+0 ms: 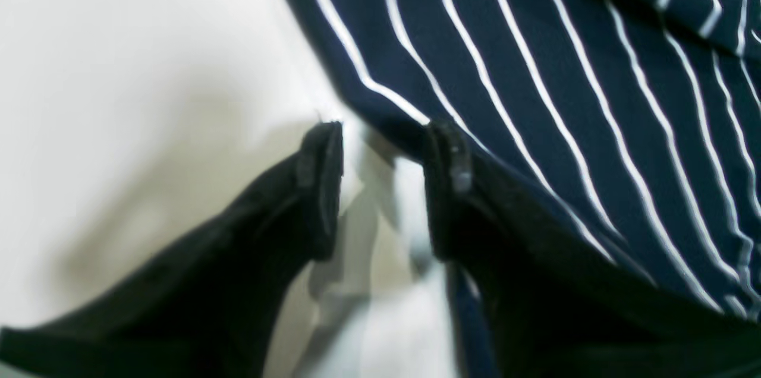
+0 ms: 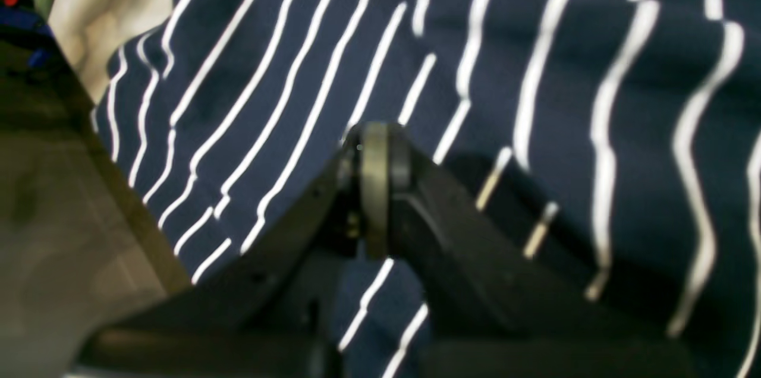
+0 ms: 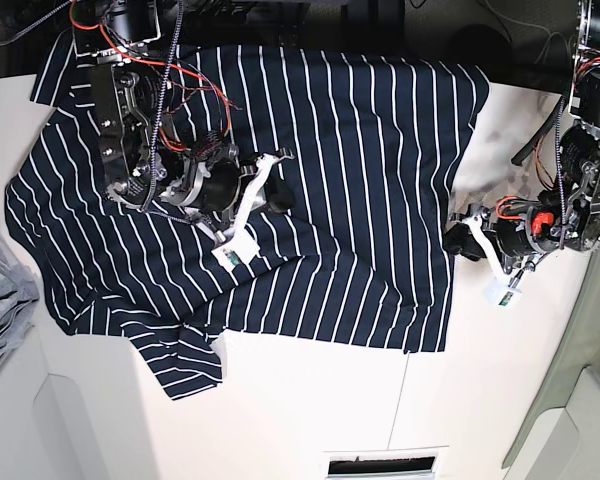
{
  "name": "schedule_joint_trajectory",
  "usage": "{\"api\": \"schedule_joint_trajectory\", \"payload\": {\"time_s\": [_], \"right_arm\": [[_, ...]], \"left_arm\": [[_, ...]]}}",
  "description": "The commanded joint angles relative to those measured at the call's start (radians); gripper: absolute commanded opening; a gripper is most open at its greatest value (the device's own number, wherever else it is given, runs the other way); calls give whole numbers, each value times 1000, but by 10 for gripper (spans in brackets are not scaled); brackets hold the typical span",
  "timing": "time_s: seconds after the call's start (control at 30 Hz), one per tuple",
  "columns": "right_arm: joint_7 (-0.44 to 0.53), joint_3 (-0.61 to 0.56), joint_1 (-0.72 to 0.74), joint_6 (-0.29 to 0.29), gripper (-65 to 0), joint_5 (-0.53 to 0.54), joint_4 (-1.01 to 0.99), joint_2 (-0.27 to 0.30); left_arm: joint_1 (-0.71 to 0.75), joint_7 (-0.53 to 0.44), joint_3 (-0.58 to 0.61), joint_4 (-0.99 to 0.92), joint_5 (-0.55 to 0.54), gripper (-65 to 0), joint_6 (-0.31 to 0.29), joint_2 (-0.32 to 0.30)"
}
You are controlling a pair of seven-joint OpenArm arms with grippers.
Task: Layout the t-shirt on the table in an organized manner, then fold the t-shirt properly
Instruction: 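Grasp the shirt edges with both grippers and pull them apart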
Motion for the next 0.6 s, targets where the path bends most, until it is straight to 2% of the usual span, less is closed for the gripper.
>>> {"api": "schedule_joint_trajectory", "payload": {"time_s": [0.0, 0.13, 0.37, 0.57], "right_arm": [[16, 1, 19, 3, -650, 19, 14, -2], [16, 1, 21, 3, -650, 19, 14, -2], [16, 1, 21, 4, -650, 19, 14, -2], [16, 1, 21, 3, -650, 19, 14, -2]], "left_arm": [[-19, -10, -8, 1, -17, -353, -12, -16], [-19, -10, -9, -49, -22, -330, -10, -17], [-19, 17, -8, -76, -119, -330, -25, -13], [-19, 69, -8, -76, -183, -330, -71, 47]]}}
